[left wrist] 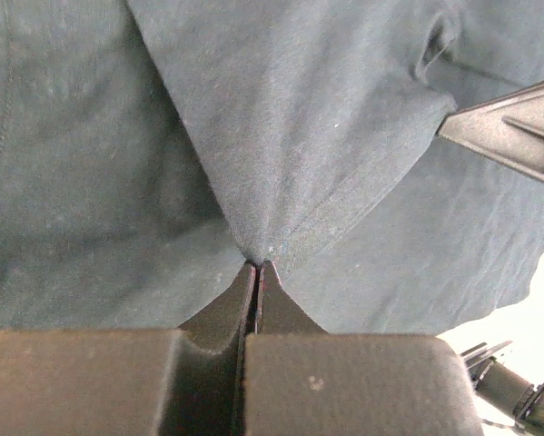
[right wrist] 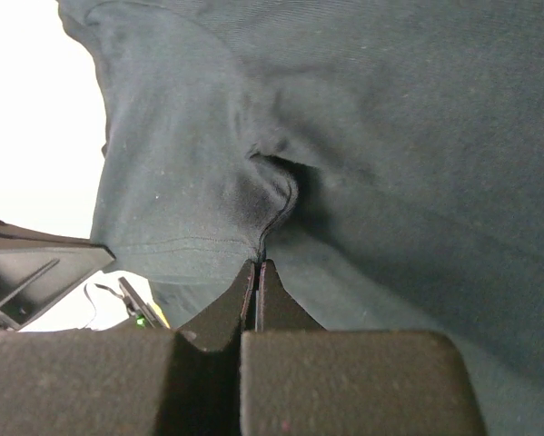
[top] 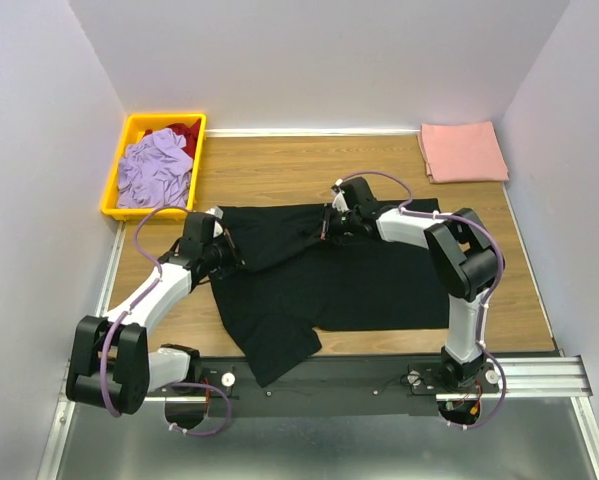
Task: Fold and stack the t-shirts
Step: Fold the tshirt
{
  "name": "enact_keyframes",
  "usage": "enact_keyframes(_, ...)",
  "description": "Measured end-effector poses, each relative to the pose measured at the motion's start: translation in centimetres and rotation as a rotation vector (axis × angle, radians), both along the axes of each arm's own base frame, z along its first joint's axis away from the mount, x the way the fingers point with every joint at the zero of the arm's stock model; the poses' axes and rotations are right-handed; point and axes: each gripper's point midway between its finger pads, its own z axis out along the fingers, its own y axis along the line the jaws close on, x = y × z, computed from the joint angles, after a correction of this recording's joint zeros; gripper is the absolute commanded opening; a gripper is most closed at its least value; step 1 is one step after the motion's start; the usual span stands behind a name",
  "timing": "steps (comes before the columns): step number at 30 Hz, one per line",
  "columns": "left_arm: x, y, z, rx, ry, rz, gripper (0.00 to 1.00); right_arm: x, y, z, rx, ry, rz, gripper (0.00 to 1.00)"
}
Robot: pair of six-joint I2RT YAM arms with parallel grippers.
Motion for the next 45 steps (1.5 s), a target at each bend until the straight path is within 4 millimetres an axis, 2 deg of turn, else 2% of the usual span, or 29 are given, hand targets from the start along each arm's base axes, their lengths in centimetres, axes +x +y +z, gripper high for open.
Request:
enact_keyframes(7, -0.1, 0.1, 0.7, 0.000, -0.009, 0.012, 0.00, -0.2, -0.2, 0.8, -0.007, -0.012, 0.012, 0.01)
enact_keyframes(10, -0.3, 0.2, 0.4, 0.001, -0.002, 0.015, 0.00, -0.5, -0.4, 0.6, -0.016, -0.001, 0.015, 0.02)
enact_keyframes(12, -0.8, 0.3, -0.5, 0.004, 0.020, 0.016, 0.02, -0.5, -0.4, 0.5, -0.019, -0.001, 0.018, 0.07)
enact_keyframes(13, -1.0, 0.3, -0.8, 0.005, 0.029, 0.016, 0.08, -0.5, -0.4, 0.3, -0.021, 0.001, 0.018, 0.10)
enact_keyframes(14, -1.2, 0.4, -1.2, 0.008, 0.043, 0.016, 0.08, -0.6, -0.4, 0.1, -0.025, 0.004, 0.021, 0.16)
enact_keyframes(15, -1.4, 0.4, -1.6, 0.010, 0.055, 0.016, 0.15, -0.7, -0.4, -0.3, -0.029, 0.011, 0.024, 0.27)
enact_keyframes(18, -1.9, 0.5, -2.4, 0.013, 0.077, 0.016, 0.30, -1.0, -0.5, -1.0, -0.044, 0.023, 0.034, 0.40)
enact_keyframes(21, -2.0, 0.6, -2.4, 0.019, 0.080, 0.016, 0.42, -1.0, -0.9, -1.1, -0.052, 0.013, 0.045, 0.45)
enact_keyframes(24, -1.5, 1.1, -1.7, 0.042, 0.058, 0.027, 0.46, -0.3, -1.7, -0.5, -0.047, -0.003, 0.038, 0.46)
enact_keyframes(26, 0.0, 1.7, 0.0, 0.058, 0.003, 0.047, 0.46, 1.0, -3.2, 0.6, -0.037, -0.029, 0.008, 0.46)
enact_keyframes(29, 3.2, 3.1, 2.9, 0.068, -0.109, 0.103, 0.43, 4.4, -7.2, 2.8, -0.023, -0.096, -0.083, 0.46)
enact_keyframes(30, 4.5, 3.7, 4.1, 0.071, -0.159, 0.127, 0.39, 6.1, -9.5, 3.8, -0.021, -0.124, -0.139, 0.46)
enact_keyframes(31, 5.5, 4.2, 4.8, 0.069, -0.191, 0.144, 0.37, 7.0, -10.9, 4.2, -0.021, -0.141, -0.168, 0.46)
enact_keyframes(32, 6.1, 4.3, 5.0, 0.068, -0.204, 0.151, 0.33, 8.3, -13.1, 4.6, -0.020, -0.162, -0.220, 0.46)
enact_keyframes(34, 8.5, 4.9, 4.8, 0.070, -0.215, 0.171, 0.29, 9.9, -16.1, 4.9, -0.023, -0.180, -0.289, 0.46)
enact_keyframes(35, 9.6, 5.0, 4.3, 0.073, -0.204, 0.176, 0.26, 10.8, -18.0, 5.0, -0.025, -0.187, -0.333, 0.46)
enact_keyframes(37, 11.2, 5.2, 2.8, 0.080, -0.175, 0.179, 0.25, 11.8, -20.7, 5.1, -0.029, -0.198, -0.393, 0.45)
enact_keyframes(40, 13.1, 5.1, 1.4, 0.089, -0.146, 0.176, 0.23, 13.1, -23.4, 5.4, -0.028, -0.233, -0.451, 0.45)
enact_keyframes(45, 16.1, 5.1, 0.9, 0.103, -0.160, 0.172, 0.19, 14.3, -25.7, 4.2, -0.023, -0.251, -0.507, 0.45)
